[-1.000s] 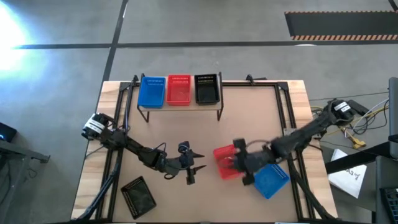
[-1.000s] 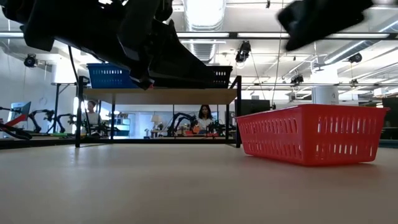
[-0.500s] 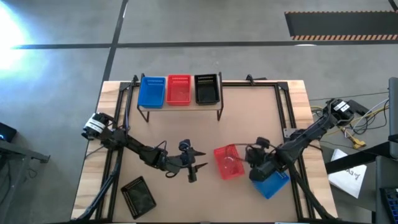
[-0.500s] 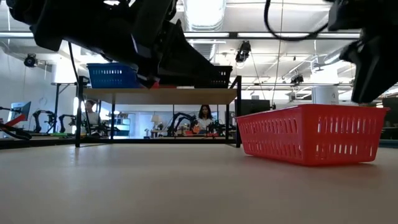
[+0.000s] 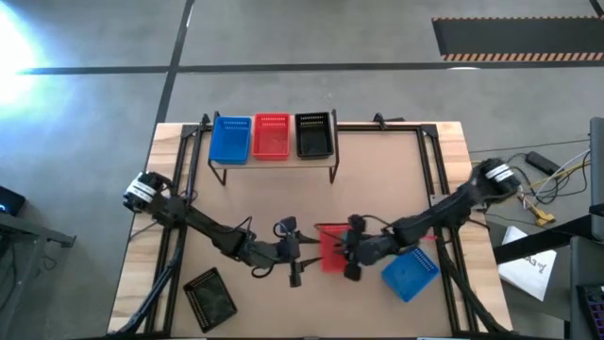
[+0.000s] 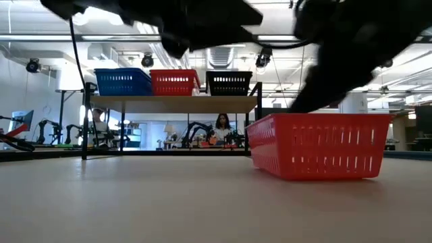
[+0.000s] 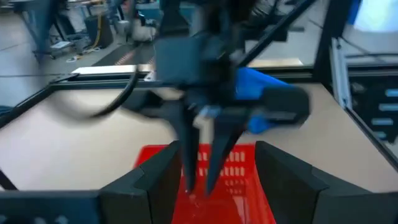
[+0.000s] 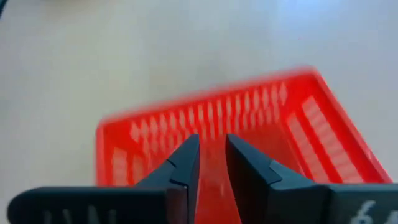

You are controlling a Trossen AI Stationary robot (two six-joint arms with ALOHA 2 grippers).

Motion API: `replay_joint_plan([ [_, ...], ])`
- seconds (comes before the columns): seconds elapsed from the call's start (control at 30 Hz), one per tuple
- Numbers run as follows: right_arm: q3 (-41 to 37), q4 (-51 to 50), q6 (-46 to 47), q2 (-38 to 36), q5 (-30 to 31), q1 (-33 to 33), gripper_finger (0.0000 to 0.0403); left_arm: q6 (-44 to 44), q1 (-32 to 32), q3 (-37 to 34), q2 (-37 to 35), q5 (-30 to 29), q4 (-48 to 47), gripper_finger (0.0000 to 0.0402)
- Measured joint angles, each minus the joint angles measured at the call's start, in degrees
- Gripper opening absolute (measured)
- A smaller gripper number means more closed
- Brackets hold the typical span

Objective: Stack baskets on shelf by color
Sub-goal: Stack the red bin on the red bin on the shelf

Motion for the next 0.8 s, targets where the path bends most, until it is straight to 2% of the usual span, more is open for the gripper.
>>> replay_joint_plan([
  [0.13, 0.0, 14.1, -8.8, 5.1, 0.5, -2.7, 0.0056, 0.8, -1.7, 1.6, -2.4, 0.1, -7.1, 0.0187],
  [0.23, 0.0, 17.6, -13.6, 3.5, 3.1, -2.8, 0.0049, 0.8, -2.5, 1.4, -3.4, 0.0, -8.4, 0.0187],
  [0.3, 0.0, 12.6, -14.0, 0.2, 5.1, -2.2, 0.0046, 0.8, -2.7, 1.1, -3.4, 0.0, -8.4, 0.0187],
  [0.4, 0.0, -3.9, -8.2, -6.9, 8.4, -0.4, 0.0043, 0.8, -2.7, 1.0, -3.0, 0.0, -8.2, 0.0187],
  [0.5, 0.0, -23.2, 4.4, -14.1, 10.4, 2.5, 0.0043, 0.7, -2.3, 0.7, -2.2, 0.0, -8.5, 0.0187],
  [0.6, -0.1, -38.1, 19.7, -18.5, 10.6, 6.2, 0.0043, 0.2, -2.0, 0.6, -1.3, -0.1, -8.4, 0.0187],
  [0.7, -1.6, -42.8, 28.6, -19.6, 10.4, 9.9, 0.0042, -1.5, -1.6, 0.7, -0.3, 0.0, -8.1, 0.0187],
  [0.8, -5.2, -36.5, 30.3, -18.1, 9.2, 11.8, 0.0043, -4.4, -1.3, 0.6, 1.0, 0.1, -7.0, 0.0187],
])
